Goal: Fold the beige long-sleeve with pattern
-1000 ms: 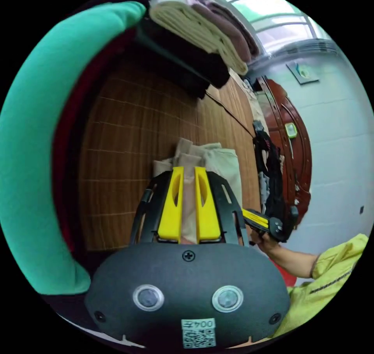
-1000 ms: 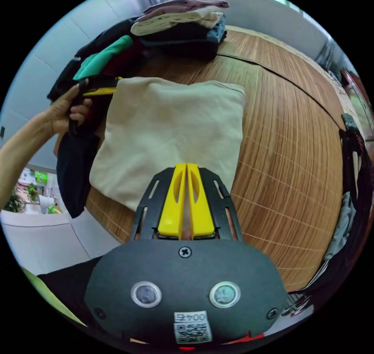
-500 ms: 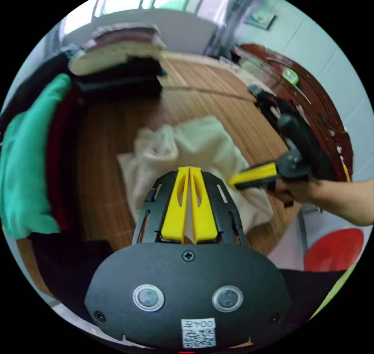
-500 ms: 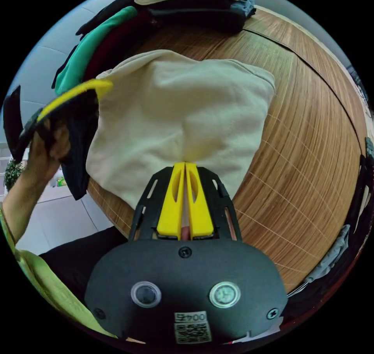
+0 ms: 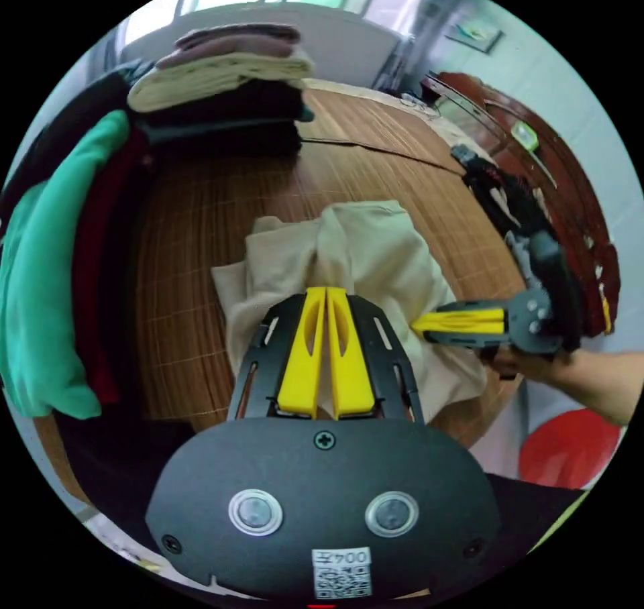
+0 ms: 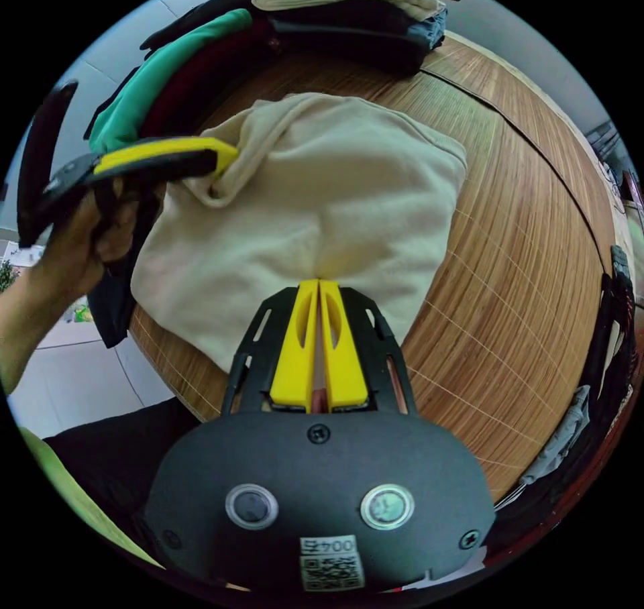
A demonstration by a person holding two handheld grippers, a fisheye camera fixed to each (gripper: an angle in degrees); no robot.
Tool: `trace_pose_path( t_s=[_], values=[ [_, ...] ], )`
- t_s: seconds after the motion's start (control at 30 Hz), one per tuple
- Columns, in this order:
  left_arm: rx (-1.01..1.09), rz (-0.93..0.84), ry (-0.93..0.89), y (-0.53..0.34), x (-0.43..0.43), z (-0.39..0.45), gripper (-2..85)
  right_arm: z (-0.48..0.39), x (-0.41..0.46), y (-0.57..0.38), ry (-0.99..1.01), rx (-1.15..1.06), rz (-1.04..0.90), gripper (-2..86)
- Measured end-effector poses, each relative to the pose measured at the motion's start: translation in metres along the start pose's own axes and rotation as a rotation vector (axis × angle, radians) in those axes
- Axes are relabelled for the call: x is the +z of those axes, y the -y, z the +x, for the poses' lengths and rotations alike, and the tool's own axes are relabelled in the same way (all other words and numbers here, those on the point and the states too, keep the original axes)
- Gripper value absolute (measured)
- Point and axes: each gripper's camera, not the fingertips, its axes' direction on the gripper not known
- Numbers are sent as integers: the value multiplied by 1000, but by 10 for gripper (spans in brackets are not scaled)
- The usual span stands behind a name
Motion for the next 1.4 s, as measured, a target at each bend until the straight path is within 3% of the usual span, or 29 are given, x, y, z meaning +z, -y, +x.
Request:
trace_pose_path(
  t_s=[0.13, 0.3, 0.37, 0.43, 0.53, 0.6, 0.8, 0.9, 0.97, 1.1, 1.27, 1.4],
  values=[
    [99, -57, 119, -47, 72, 57, 2, 5, 1, -4, 17, 23, 18, -7],
    [61, -63, 61, -56, 106, 34, 2, 12, -17, 4, 14, 16, -19, -1],
    [67, -44, 37, -68, 117, 25, 2, 22, -53, 10, 67, 57, 130, 7],
    [76, -20, 41, -80, 124, 25, 2, 29, -82, 29, 178, 31, 234, 38],
    [111, 5, 105, -96, 137, 41, 2, 27, -78, 94, 267, -85, 106, 116],
    [133, 14, 155, -103, 146, 54, 3, 8, -61, 145, 186, -209, -17, 125],
    [106, 47, 163, -119, 165, 53, 4, -48, -30, 211, 64, -386, -132, 113],
    [96, 50, 142, -119, 170, 47, 4, -71, 7, 209, -87, -471, -240, 53],
    [90, 53, 127, -118, 172, 43, 4, -77, 0, 201, -169, -507, -193, 35],
    [84, 62, 113, -115, 173, 39, 3, -70, -43, 208, -144, -427, 4, 34],
    [53, 52, 53, -97, 162, 26, 3, -60, -21, 232, -211, -337, -74, 43],
    [-69, 99, -46, -84, 101, -21, 2, -33, -83, 203, -215, -238, 125, 32]
  ],
)
